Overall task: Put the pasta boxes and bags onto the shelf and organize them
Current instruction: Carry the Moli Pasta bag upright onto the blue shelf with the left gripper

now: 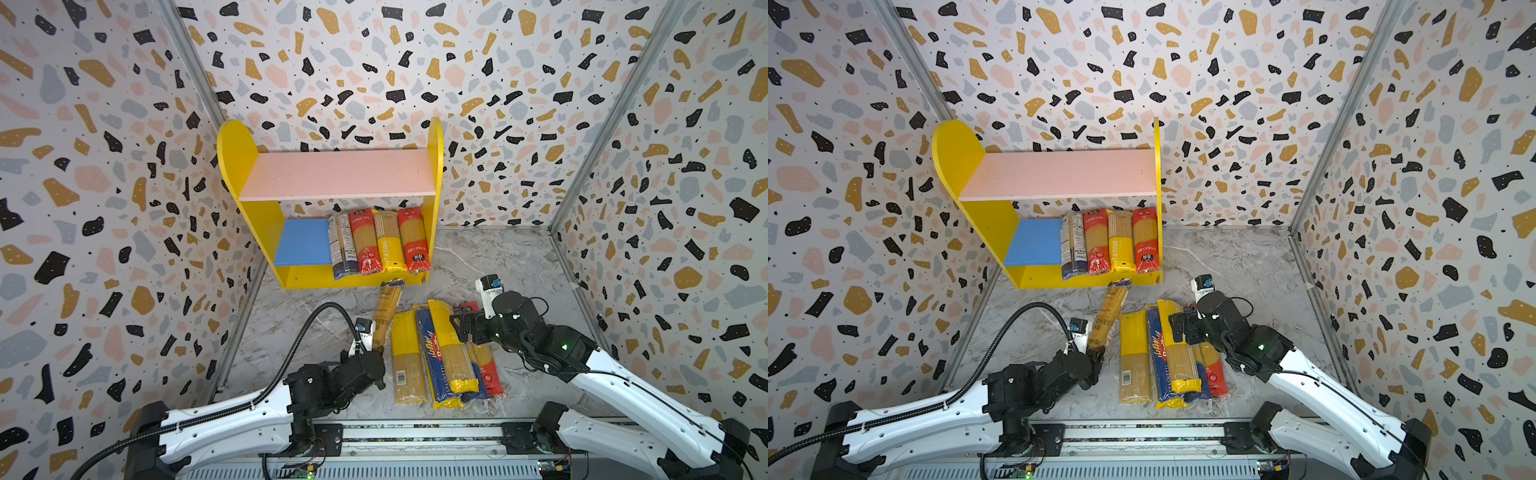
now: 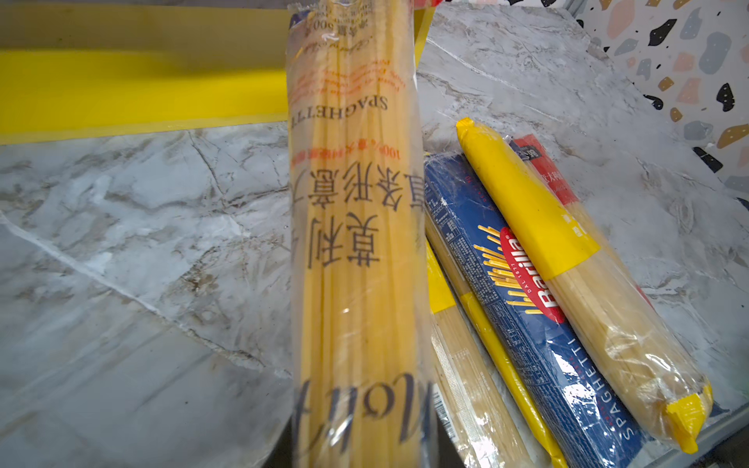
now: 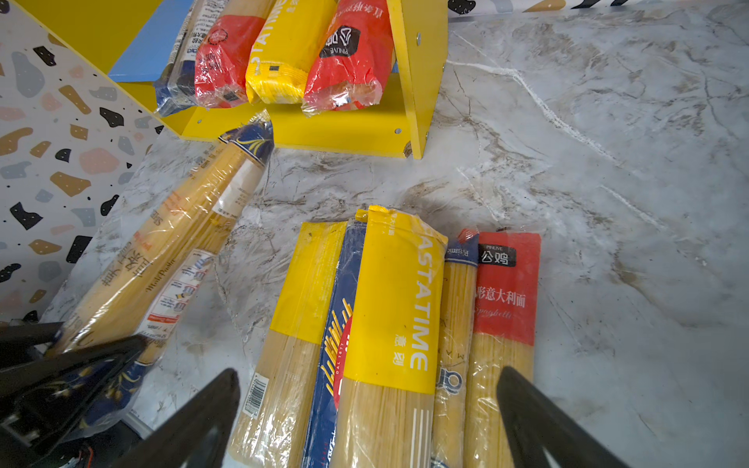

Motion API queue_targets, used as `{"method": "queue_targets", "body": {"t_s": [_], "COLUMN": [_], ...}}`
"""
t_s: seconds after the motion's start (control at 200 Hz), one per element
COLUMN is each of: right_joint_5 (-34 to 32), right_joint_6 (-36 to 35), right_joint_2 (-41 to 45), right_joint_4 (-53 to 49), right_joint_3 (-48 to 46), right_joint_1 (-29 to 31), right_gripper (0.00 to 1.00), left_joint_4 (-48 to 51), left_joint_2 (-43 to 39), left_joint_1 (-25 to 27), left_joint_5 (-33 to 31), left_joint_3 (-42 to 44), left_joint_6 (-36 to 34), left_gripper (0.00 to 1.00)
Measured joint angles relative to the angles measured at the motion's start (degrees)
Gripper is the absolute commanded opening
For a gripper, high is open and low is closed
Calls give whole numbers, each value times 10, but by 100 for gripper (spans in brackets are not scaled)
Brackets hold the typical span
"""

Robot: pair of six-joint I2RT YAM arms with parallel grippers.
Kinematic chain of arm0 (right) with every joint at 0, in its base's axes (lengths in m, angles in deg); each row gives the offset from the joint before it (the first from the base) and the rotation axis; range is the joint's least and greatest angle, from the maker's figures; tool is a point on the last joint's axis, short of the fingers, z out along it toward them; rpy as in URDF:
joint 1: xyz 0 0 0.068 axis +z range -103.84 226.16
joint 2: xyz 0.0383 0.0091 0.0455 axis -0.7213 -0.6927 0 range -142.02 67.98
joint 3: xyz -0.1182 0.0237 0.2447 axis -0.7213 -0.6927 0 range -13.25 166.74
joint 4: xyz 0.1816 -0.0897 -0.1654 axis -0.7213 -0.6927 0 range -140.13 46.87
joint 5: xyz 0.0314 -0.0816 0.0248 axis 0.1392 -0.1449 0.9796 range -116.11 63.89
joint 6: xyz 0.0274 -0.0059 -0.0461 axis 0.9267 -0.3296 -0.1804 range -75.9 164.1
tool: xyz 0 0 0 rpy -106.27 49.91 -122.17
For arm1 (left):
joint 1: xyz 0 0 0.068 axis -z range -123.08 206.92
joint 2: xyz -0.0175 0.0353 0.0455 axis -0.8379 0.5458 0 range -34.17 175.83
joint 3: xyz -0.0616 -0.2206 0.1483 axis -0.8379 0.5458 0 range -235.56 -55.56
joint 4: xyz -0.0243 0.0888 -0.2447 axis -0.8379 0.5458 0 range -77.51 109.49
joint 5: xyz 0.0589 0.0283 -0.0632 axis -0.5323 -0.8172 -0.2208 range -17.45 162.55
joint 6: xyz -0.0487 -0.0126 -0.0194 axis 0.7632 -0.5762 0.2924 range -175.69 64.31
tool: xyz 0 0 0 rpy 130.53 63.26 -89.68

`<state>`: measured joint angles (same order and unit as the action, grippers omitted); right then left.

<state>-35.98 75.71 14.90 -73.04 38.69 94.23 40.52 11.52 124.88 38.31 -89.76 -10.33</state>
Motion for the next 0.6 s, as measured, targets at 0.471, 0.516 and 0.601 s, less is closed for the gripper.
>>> {"method": "queue_targets", "body": {"t_s": [0.471, 0.516, 0.601], "right_joint_5": [0, 0, 0], "right_joint_6": [-13, -16, -22], "right_joint_2": [-1, -2, -6], "right_joint_4": [3, 3, 6], "right_joint_3": [9, 10, 11], "right_joint_1": [0, 0, -2], "right_gripper": [99, 99, 99], "left_joint_4": [45, 39, 22], "left_joint_2": [16, 21, 31], "left_joint_1": [-5, -17, -73], "left_joint_5": [-154, -162, -150], "left_joint_3": [-145, -146, -144], "left_joint_6": [-54, -65, -90], "left_gripper": [12, 13, 13]}}
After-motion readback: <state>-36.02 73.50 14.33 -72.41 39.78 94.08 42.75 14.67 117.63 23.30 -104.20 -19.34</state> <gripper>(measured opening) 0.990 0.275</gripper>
